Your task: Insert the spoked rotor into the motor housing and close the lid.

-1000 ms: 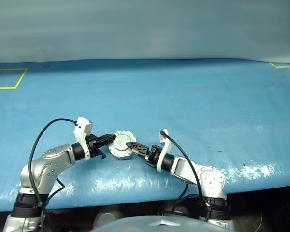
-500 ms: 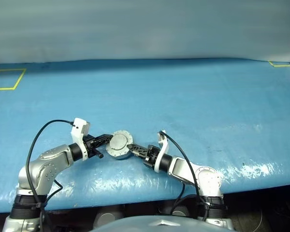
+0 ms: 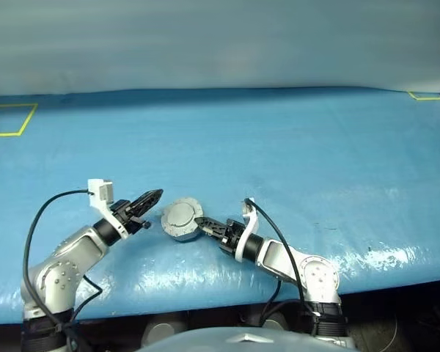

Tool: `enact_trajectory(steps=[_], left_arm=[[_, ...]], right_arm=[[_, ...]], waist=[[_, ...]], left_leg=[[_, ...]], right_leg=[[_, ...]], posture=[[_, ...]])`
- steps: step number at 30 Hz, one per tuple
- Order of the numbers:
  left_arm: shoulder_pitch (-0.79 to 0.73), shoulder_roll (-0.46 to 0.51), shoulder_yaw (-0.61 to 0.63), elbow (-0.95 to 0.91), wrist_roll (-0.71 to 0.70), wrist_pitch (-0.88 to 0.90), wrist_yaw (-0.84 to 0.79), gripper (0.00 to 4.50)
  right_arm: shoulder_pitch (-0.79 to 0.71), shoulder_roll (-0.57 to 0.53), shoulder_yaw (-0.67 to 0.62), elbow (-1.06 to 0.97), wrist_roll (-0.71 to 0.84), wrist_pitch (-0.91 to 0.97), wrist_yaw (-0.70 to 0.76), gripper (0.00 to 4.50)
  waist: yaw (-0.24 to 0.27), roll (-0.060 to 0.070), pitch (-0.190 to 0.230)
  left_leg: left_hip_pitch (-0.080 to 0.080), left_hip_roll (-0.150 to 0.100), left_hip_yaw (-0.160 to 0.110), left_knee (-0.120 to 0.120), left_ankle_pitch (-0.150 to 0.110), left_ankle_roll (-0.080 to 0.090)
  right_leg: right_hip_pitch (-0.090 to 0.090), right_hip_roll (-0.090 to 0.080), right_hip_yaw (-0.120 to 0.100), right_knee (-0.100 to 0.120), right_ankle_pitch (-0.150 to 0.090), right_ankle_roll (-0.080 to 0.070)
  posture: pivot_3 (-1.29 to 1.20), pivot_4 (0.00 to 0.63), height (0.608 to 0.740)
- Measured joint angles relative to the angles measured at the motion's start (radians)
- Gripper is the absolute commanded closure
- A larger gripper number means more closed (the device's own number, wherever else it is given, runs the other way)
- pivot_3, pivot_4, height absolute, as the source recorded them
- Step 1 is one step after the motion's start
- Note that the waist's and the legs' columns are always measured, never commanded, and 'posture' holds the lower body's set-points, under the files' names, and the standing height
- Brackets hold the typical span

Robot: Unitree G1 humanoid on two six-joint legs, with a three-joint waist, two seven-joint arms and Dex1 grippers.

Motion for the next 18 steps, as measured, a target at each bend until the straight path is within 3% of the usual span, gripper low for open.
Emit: enact_trajectory(steps=[6,12,18], left_arm=[[0.098,-0.115,0.046,-0.042,-0.159,0.012,0.117,1.94],[0.187,-0.301,0.024,-0.062,-0.352,-0.022,0.221,0.0],[0.214,-0.404,-0.033,-0.059,-0.479,-0.067,0.31,0.0]], right_arm=[[-0.009,0.0,-0.002,-0.008,0.034,-0.067,-0.054,3.3],[-0.108,0.0,-0.03,-0.005,0.056,-0.139,-0.084,3.3],[-0.153,-0.002,-0.031,-0.006,0.099,-0.18,-0.097,3.3]], waist=[[0.007,-0.002,0.003],[0.006,-0.003,0.004],[0.007,-0.002,0.005]], left_leg=[[0.0,0.0,-0.001,0.003,0.0,0.0],[-0.002,0.0,0.001,0.002,-0.001,0.001],[-0.004,0.0,0.001,0.002,-0.001,0.002]], right_leg=[[0.001,-0.001,0.0,0.0,0.0,0.001],[0.0,0.0,0.0,-0.001,0.0,0.0],[-0.001,0.0,-0.001,-0.002,0.0,-0.001]], posture=[[0.0,0.15,0.74],[0.0,0.15,0.74],[0.0,0.15,0.74]])
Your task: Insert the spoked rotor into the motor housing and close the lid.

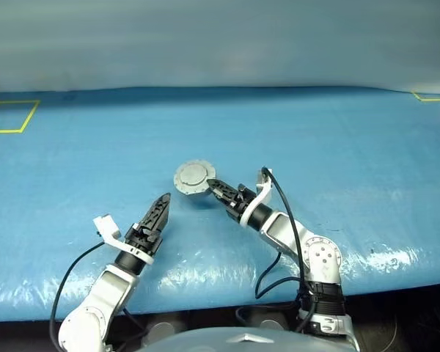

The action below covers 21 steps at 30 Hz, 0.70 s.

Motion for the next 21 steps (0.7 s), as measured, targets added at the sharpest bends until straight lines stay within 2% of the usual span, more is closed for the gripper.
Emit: enact_trajectory(steps=[7,21], left_arm=[[-0.005,0.0,-0.038,0.034,-0.199,-0.035,0.024,0.0],[-0.044,0.005,-0.085,0.148,-0.248,-0.061,-0.099,0.0]], right_arm=[[-0.009,0.0,0.043,-0.049,0.072,0.0,-0.013,3.3],[0.091,-0.038,0.192,-0.112,0.159,0.018,-0.065,3.3]], waist=[[-0.002,0.0,0.0],[-0.001,0.0,0.0]], left_leg=[[0.0,0.0,0.0,0.0,0.0,0.0],[0.0,0.0,0.001,0.0,0.0,0.001]], right_leg=[[0.0,0.0,0.0,0.0,0.0,0.0],[0.0,0.0,0.0,-0.002,0.0,0.0]], posture=[[0.0,0.15,0.74],[0.0,0.15,0.74]])
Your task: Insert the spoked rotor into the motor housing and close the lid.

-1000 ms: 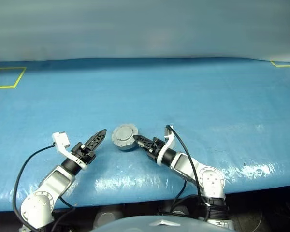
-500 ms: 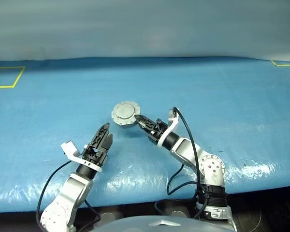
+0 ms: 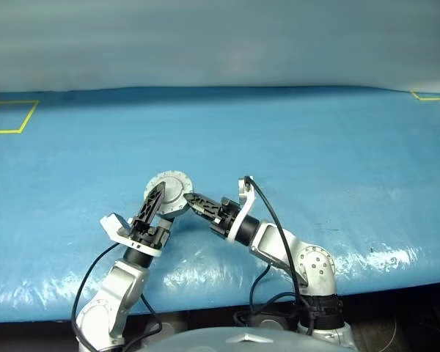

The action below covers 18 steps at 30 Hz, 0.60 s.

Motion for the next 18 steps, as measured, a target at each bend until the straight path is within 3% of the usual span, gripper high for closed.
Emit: enact_trajectory(steps=[4,6,11,16,18], left_arm=[[-0.001,-0.001,-0.003,0.018,-0.003,-0.002,0.006,0.17],[-0.004,-0.002,-0.006,0.018,-0.018,-0.004,0.038,0.58],[0.002,-0.003,-0.019,0.014,-0.036,-0.014,0.096,2.08],[0.02,-0.004,-0.034,0.001,-0.043,-0.042,0.13,2.07],[0.023,-0.004,-0.04,0.0,-0.044,-0.051,0.141,2.07]], right_arm=[[0.013,-0.022,0.01,-0.003,-0.002,-0.002,0.008,3.3],[0.013,-0.032,0.014,-0.006,-0.01,-0.006,0.023,3.3],[0.012,-0.043,0.021,-0.018,-0.039,-0.015,0.049,3.3],[0.012,-0.044,0.025,0.0,-0.075,-0.017,0.083,3.3],[0.011,-0.044,0.025,0.007,-0.1,-0.02,0.107,2.54]], waist=[[0.0,0.0,0.0],[0.001,0.0,0.0],[0.001,0.0,0.0],[0.002,0.0,0.0],[0.003,0.0,0.0]], left_leg=[[0.0,0.0,0.0,0.0,0.0,0.0],[0.0,0.0,0.0,0.0,0.0,0.0],[0.0,0.0,0.0,0.0,0.0,0.001],[-0.001,0.0,0.0,0.0,-0.001,0.001],[-0.001,0.0,0.0,0.0,-0.001,0.001]], right_leg=[[0.0,0.0,0.0,-0.001,0.0,0.0],[0.0,0.0,0.0,-0.001,0.0,0.0],[0.0,0.0,0.0,-0.001,0.0,0.0],[0.0,0.0,0.0,-0.002,0.0,0.001],[0.0,0.0,0.0,-0.003,0.0,0.001]], posture=[[0.0,0.15,0.74],[0.0,0.15,0.74],[0.0,0.15,0.74],[0.0,0.15,0.74],[0.0,0.15,0.74]])
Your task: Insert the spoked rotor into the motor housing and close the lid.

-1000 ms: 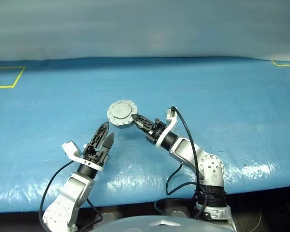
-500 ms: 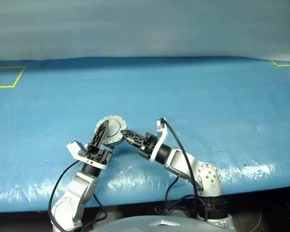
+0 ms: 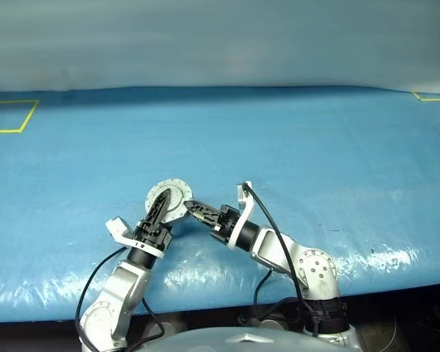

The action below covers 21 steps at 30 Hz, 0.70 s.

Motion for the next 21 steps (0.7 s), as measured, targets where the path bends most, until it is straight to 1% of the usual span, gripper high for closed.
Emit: enact_trajectory(steps=[1,4,5,7,8,9,11,14,18,19,21], left_arm=[[0.006,0.0,-0.005,-0.002,-0.003,-0.002,0.005,2.07],[0.013,-0.001,-0.02,-0.003,0.014,-0.02,0.01,2.07],[0.007,0.0,-0.018,-0.003,0.027,-0.033,0.014,2.07],[-0.039,0.005,0.006,0.0,0.072,-0.069,0.031,2.07],[-0.064,0.014,0.02,0.004,0.086,-0.085,0.033,2.07],[-0.101,0.023,0.038,0.016,0.105,-0.102,0.034,2.07],[-0.172,0.061,0.069,0.051,0.141,-0.123,0.037,2.07],[-0.263,0.108,0.101,0.136,0.19,-0.131,0.043,2.07],[-0.417,0.168,0.151,0.308,0.248,-0.135,0.044,2.07],[-0.461,0.181,0.166,0.352,0.267,-0.138,0.041,2.07],[-0.554,0.199,0.18,0.449,0.315,-0.152,0.032,2.07]], right_arm=[[-0.009,-0.014,-0.002,-0.001,-0.032,-0.014,0.026,2.32],[-0.044,-0.116,0.015,-0.032,-0.175,-0.036,0.121,1.35],[-0.045,-0.161,0.037,-0.052,-0.243,-0.05,0.166,1.01],[-0.041,-0.269,0.124,-0.103,-0.418,-0.097,0.279,0.25],[-0.034,-0.301,0.154,-0.12,-0.478,-0.126,0.324,0.02],[-0.02,-0.323,0.18,-0.136,-0.541,-0.163,0.375,0.0],[0.014,-0.332,0.201,-0.159,-0.623,-0.23,0.446,0.0],[0.048,-0.334,0.211,-0.166,-0.708,-0.31,0.517,0.0],[0.091,-0.334,0.223,-0.185,-0.818,-0.417,0.575,0.0],[0.107,-0.332,0.226,-0.188,-0.863,-0.46,0.581,0.0],[0.136,-0.322,0.234,-0.182,-0.951,-0.544,0.583,0.0]], waist=[[0.0,0.0,0.0],[0.004,0.0,0.0],[0.005,0.0,0.0],[0.007,0.0,0.0],[0.008,0.0,0.0],[0.009,0.0,0.0],[0.01,0.0,0.0],[0.012,-0.001,0.0],[0.017,-0.005,0.002],[0.017,-0.006,0.002],[0.019,-0.007,0.002]], left_leg=[[0.0,0.0,0.0,0.0,0.0,0.0],[0.0,-0.002,0.0,0.001,0.0,0.001],[0.0,-0.004,0.0,0.001,0.0,0.001],[0.0,-0.005,0.0,0.001,0.0,0.001],[0.0,-0.005,0.0,0.001,0.0,0.0],[0.0,-0.005,0.0,0.001,0.0,0.0],[0.0,-0.005,0.0,0.001,0.0,0.0],[0.001,-0.006,0.0,0.002,0.0,0.001],[0.0,-0.007,-0.001,0.003,0.0,0.0],[0.0,-0.007,-0.001,0.003,0.0,0.001],[0.0,-0.008,-0.001,0.003,0.0,0.0]], right_leg=[[0.0,0.0,0.0,0.0,0.0,0.0],[0.002,0.0,0.0,-0.002,0.001,0.002],[0.002,0.0,0.0,-0.003,0.001,0.002],[0.001,0.0,-0.001,-0.003,0.001,0.002],[0.001,0.001,-0.001,-0.003,0.001,0.002],[0.002,0.001,-0.001,-0.003,0.001,0.002],[0.002,0.001,-0.001,-0.003,0.001,0.002],[0.003,0.0,0.0,-0.003,0.002,0.004],[0.003,0.001,0.0,-0.005,0.005,0.007],[0.004,0.001,0.0,-0.005,0.007,0.011],[0.004,0.001,0.0,-0.005,0.007,0.011]], posture=[[0.0,0.15,0.74],[0.0,0.15,0.74],[0.0,0.15,0.74],[0.0,0.15,0.74],[0.0,0.15,0.74],[0.0,0.15,0.74],[0.0,0.15,0.74],[0.0,0.15,0.74],[0.0,0.15,0.74],[0.0,0.15,0.74],[0.0,0.15,0.74]])
